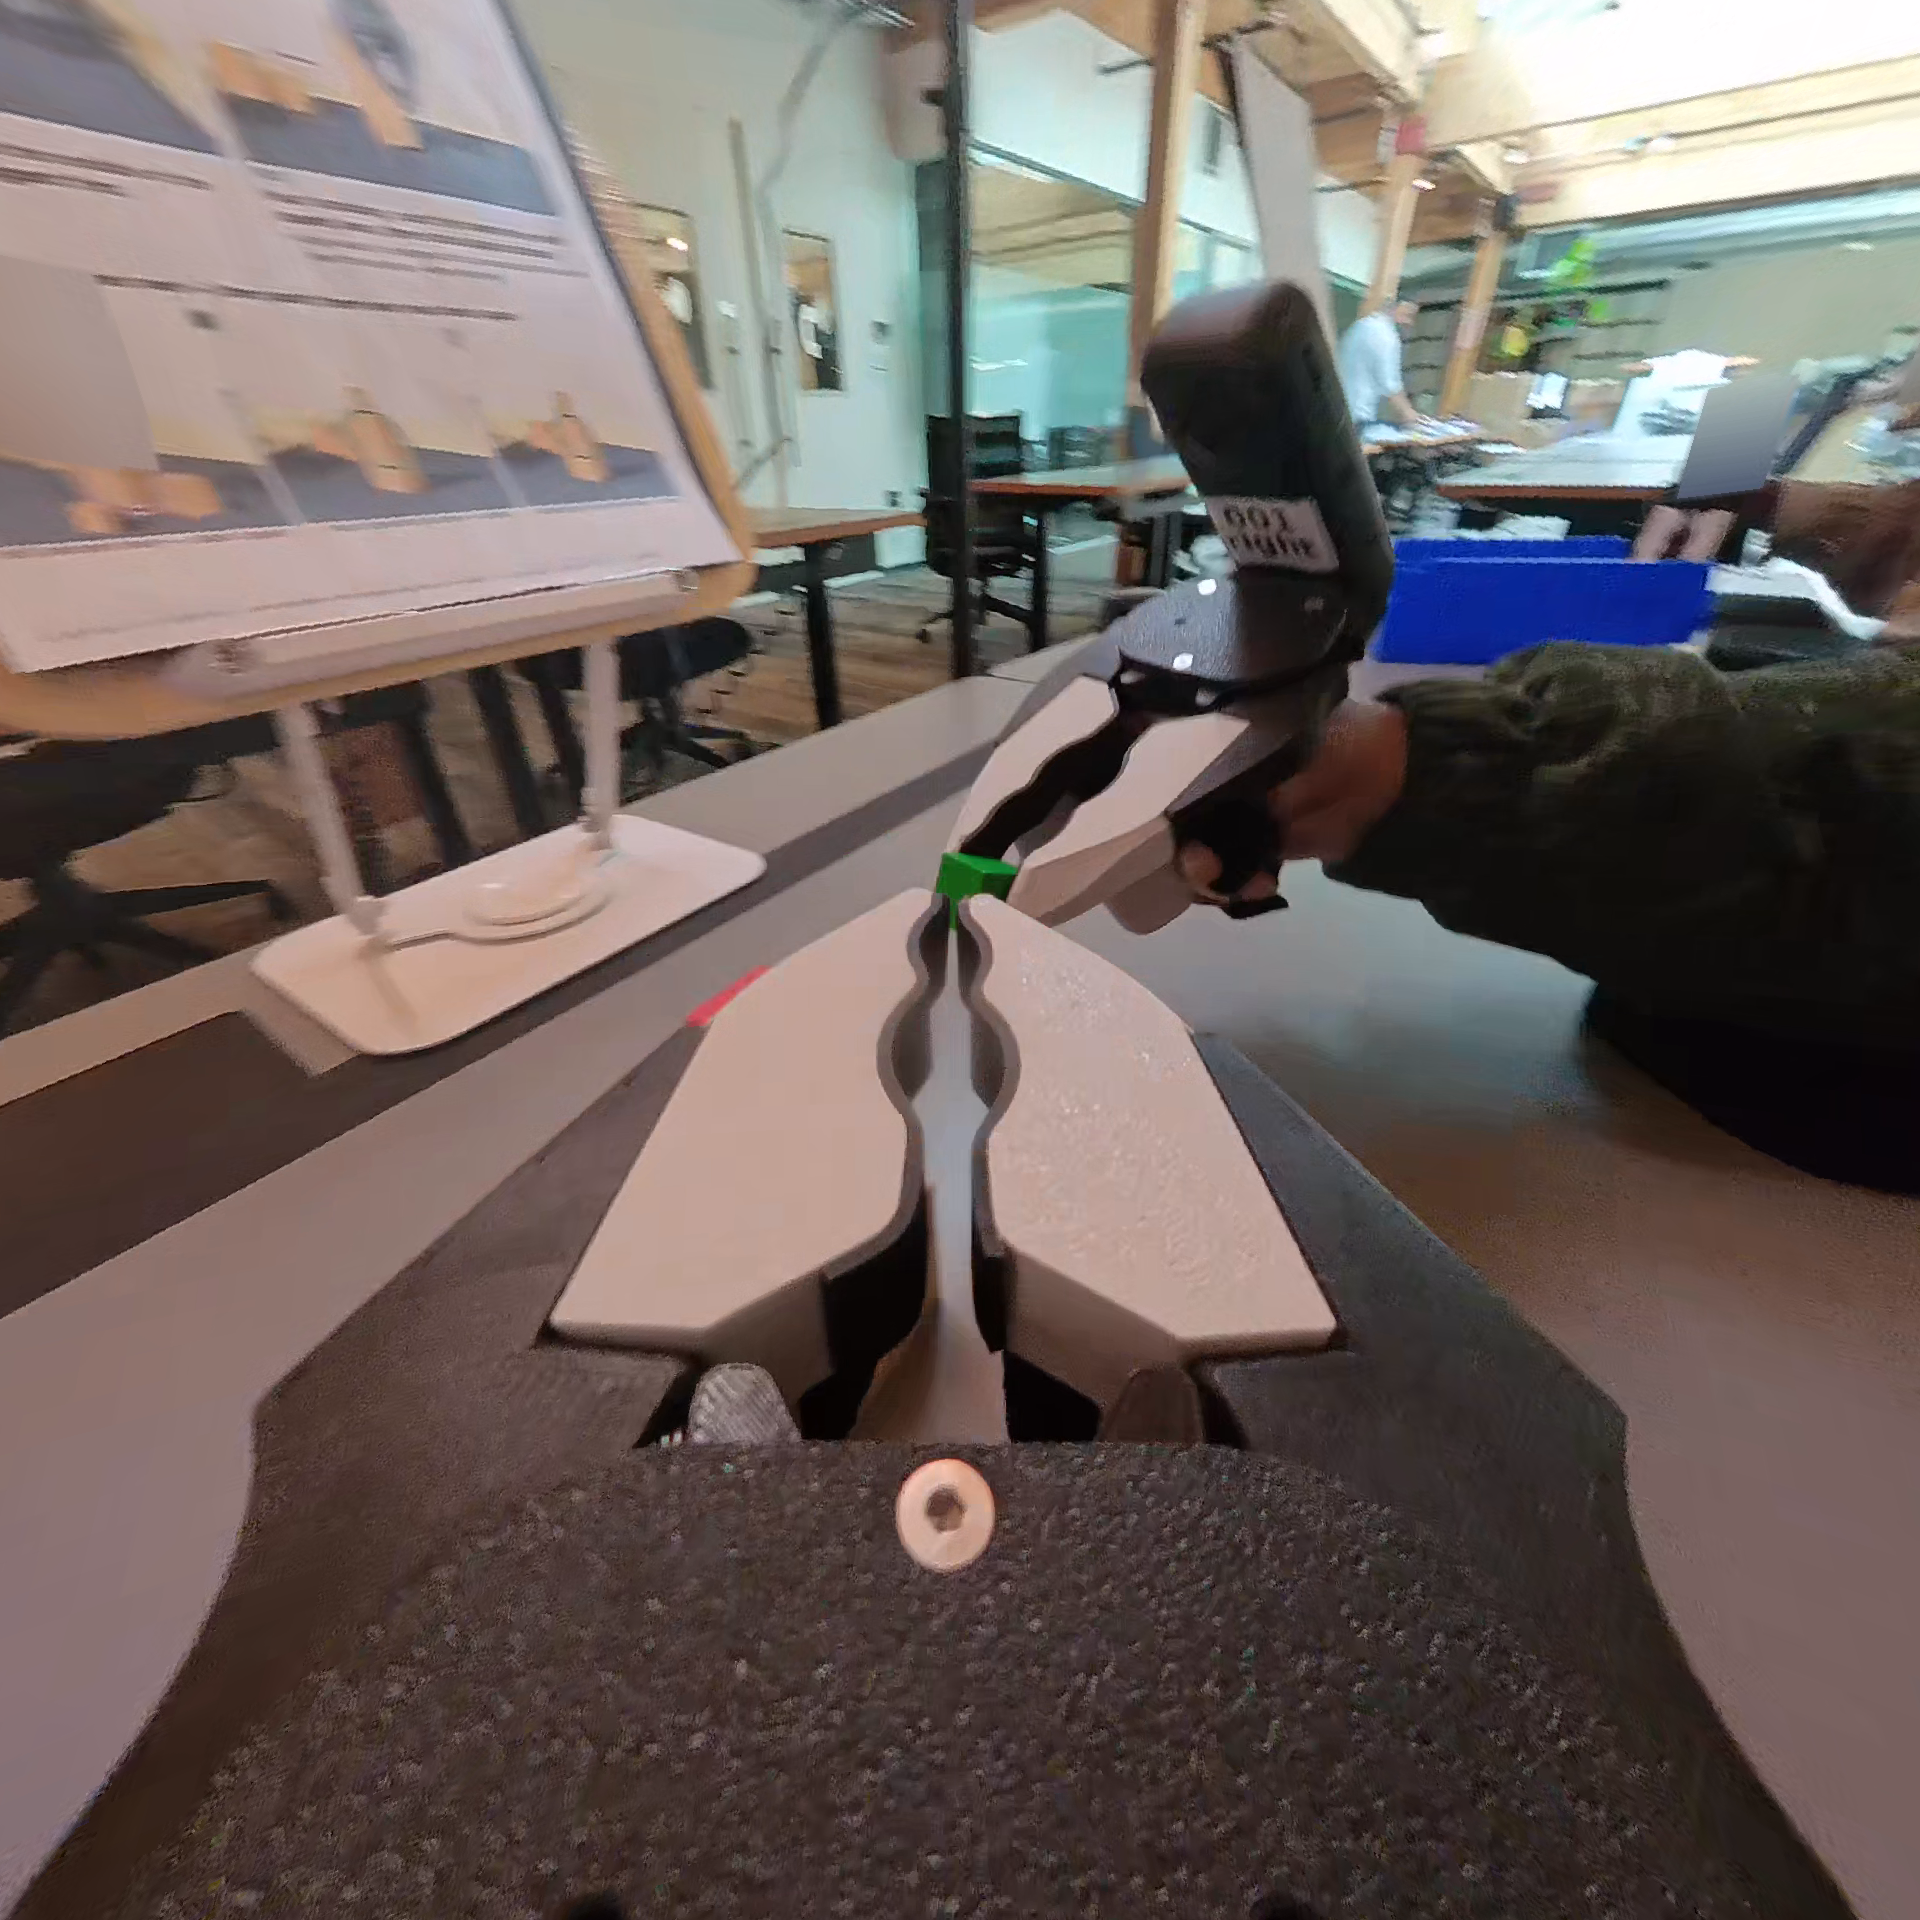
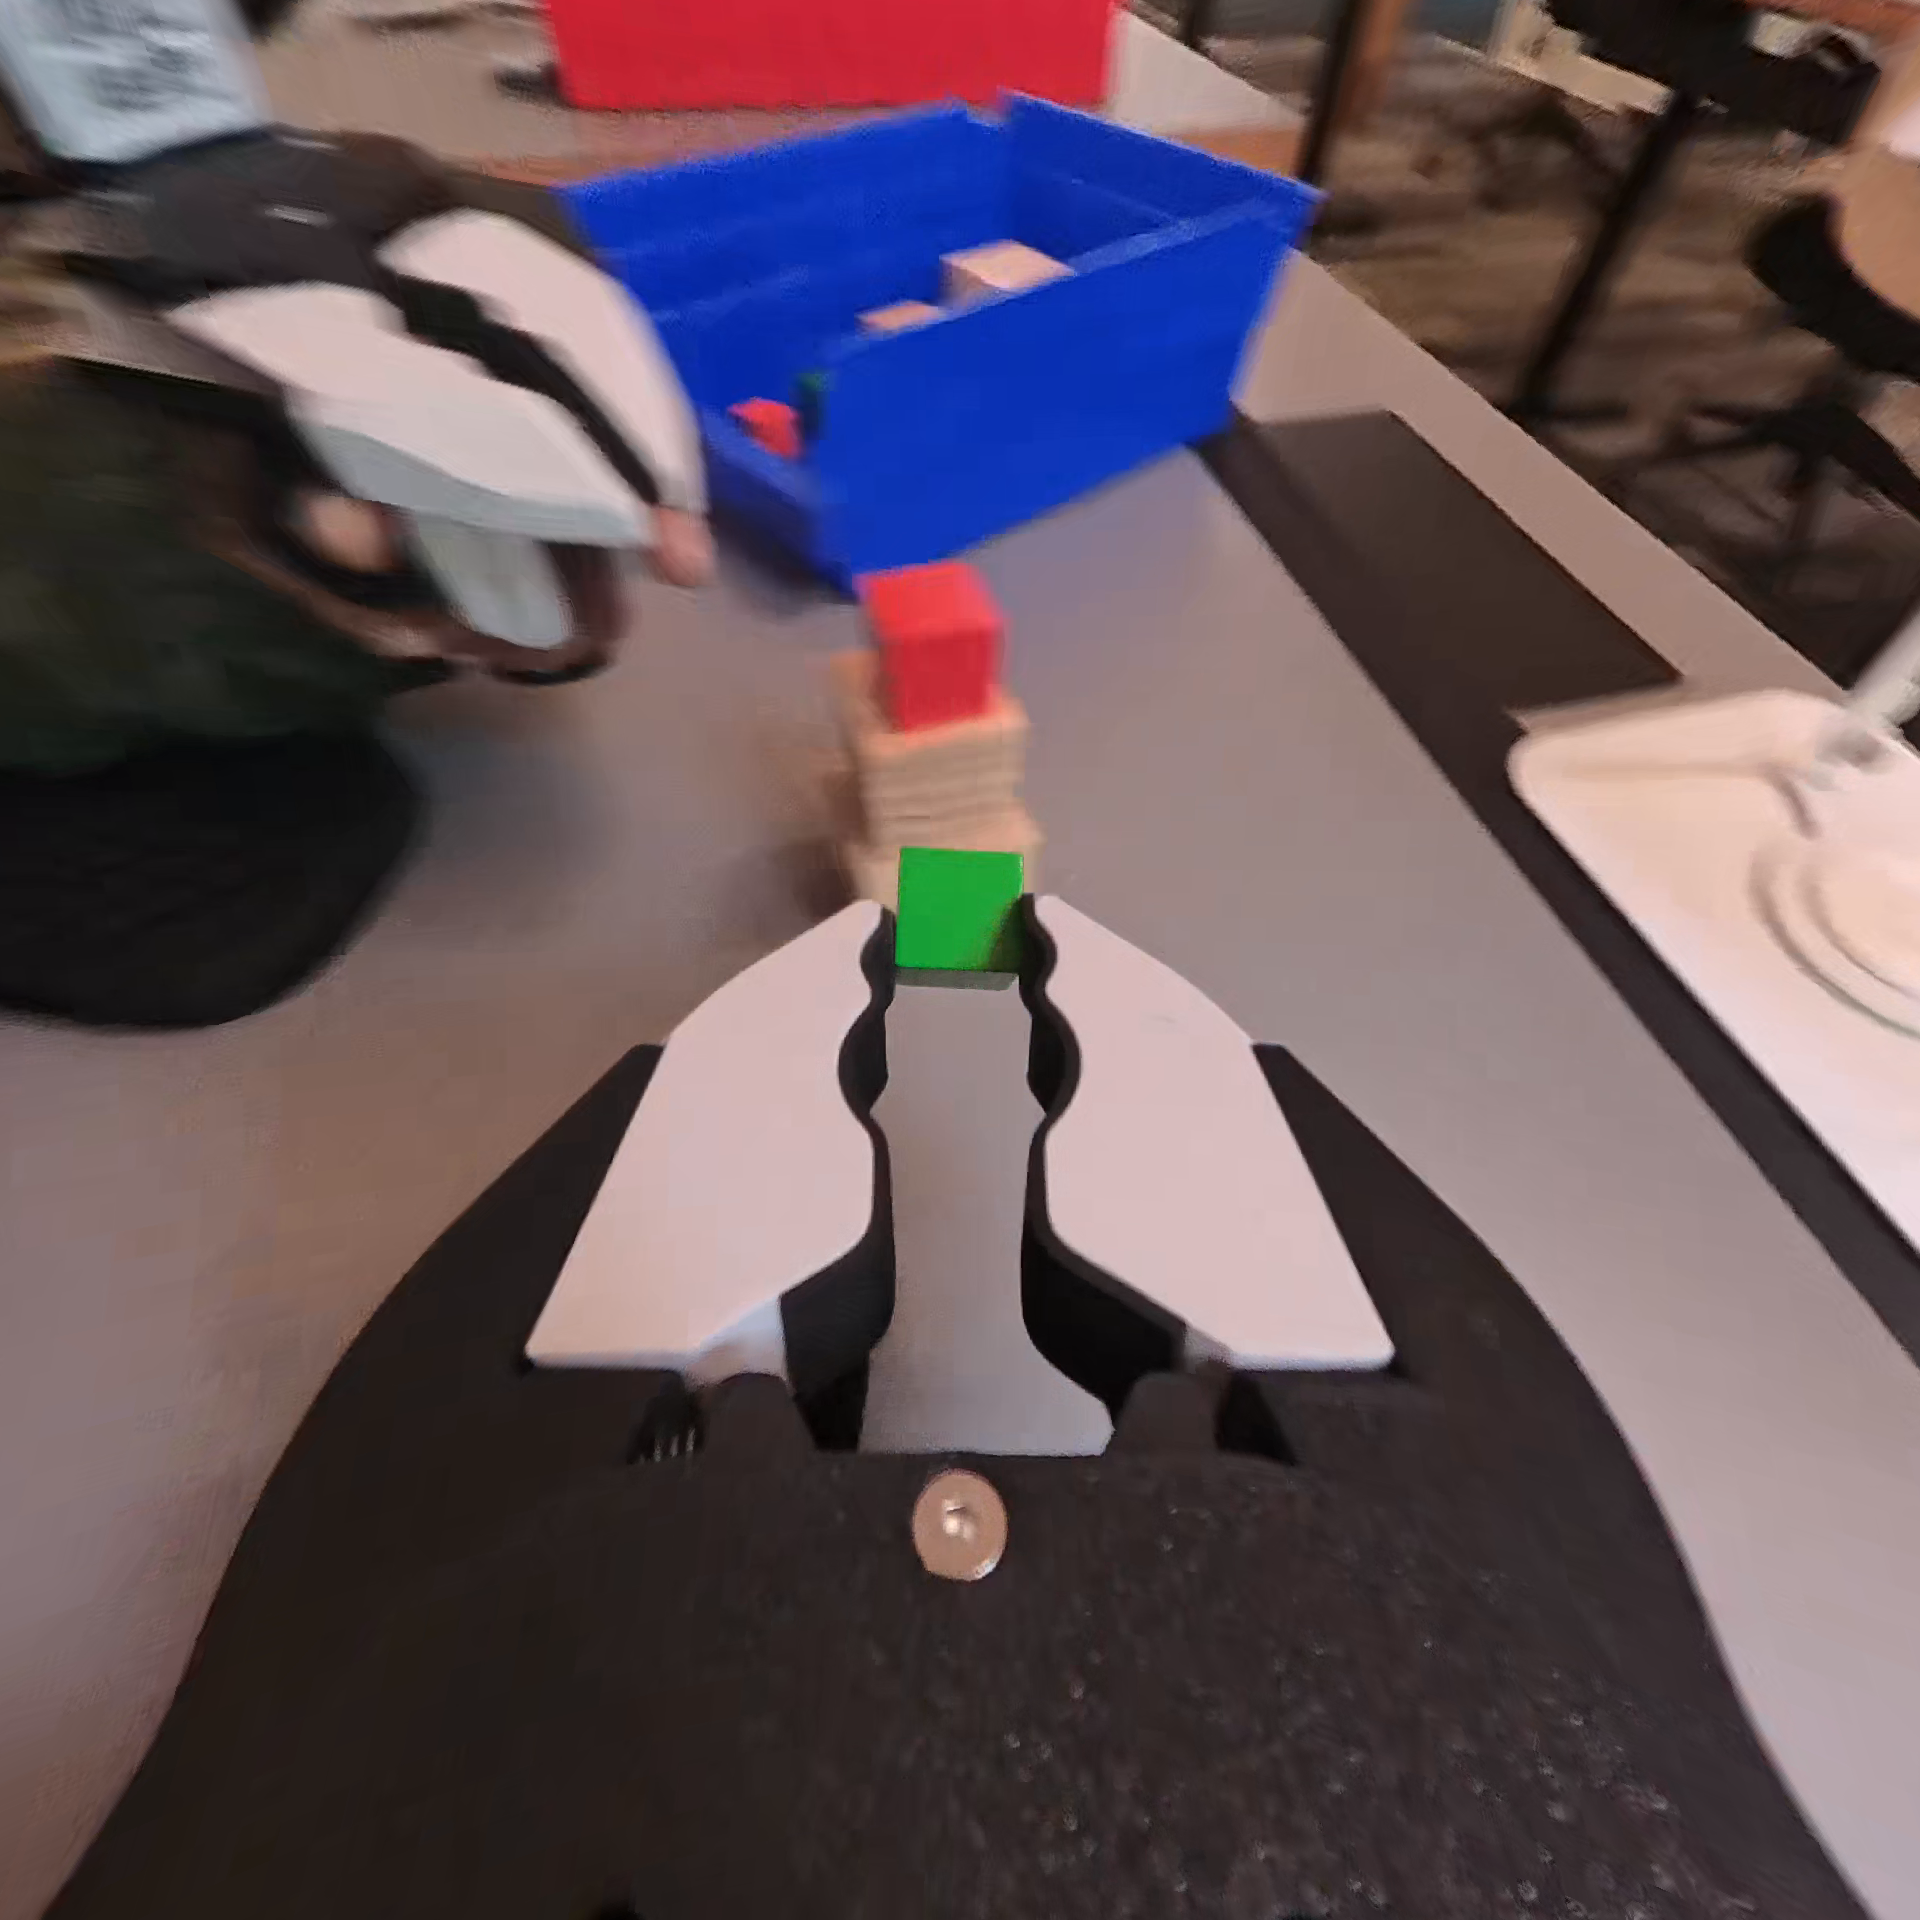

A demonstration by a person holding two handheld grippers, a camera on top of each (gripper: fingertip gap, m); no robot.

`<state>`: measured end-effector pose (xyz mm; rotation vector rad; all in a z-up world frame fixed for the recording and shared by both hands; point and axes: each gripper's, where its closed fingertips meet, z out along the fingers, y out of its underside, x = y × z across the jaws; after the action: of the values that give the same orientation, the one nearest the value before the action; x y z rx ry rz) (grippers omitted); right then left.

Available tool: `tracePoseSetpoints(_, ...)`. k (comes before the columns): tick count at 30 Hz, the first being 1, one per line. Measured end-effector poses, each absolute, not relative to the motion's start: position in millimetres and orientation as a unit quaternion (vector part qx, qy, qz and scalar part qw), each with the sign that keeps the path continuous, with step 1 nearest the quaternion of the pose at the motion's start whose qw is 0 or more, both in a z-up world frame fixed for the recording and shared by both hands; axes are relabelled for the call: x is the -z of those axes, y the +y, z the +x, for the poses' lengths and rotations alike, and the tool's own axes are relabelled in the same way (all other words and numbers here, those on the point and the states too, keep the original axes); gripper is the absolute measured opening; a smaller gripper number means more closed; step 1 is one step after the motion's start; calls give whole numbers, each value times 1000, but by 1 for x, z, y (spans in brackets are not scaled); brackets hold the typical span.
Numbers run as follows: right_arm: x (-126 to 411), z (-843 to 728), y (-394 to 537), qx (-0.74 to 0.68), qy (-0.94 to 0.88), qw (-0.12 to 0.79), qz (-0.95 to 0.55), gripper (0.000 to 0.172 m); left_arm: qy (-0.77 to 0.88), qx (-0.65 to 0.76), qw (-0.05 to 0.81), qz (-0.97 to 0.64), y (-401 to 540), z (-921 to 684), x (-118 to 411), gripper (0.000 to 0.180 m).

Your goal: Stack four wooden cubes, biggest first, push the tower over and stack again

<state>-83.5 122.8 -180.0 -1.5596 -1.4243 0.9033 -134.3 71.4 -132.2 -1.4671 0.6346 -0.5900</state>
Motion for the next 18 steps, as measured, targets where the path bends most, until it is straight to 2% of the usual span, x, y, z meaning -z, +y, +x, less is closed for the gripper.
tracePoseSetpoints(2,167,-76,82,-379,-597,397,-585,23,326,283,627,-649,59,-116,134,11)
tracePoseSetpoints(4,160,-70,51,-396,-618,384,-560,23,360,301,594,-653,50,-99,141,29)
tracePoseSetpoints(7,150,-66,20,-422,-627,378,-534,23,407,333,561,-639,30,-75,150,37)
tracePoseSetpoints(18,133,-63,-4,-498,-587,394,-502,23,423,458,521,-582,-7,-54,135,25)
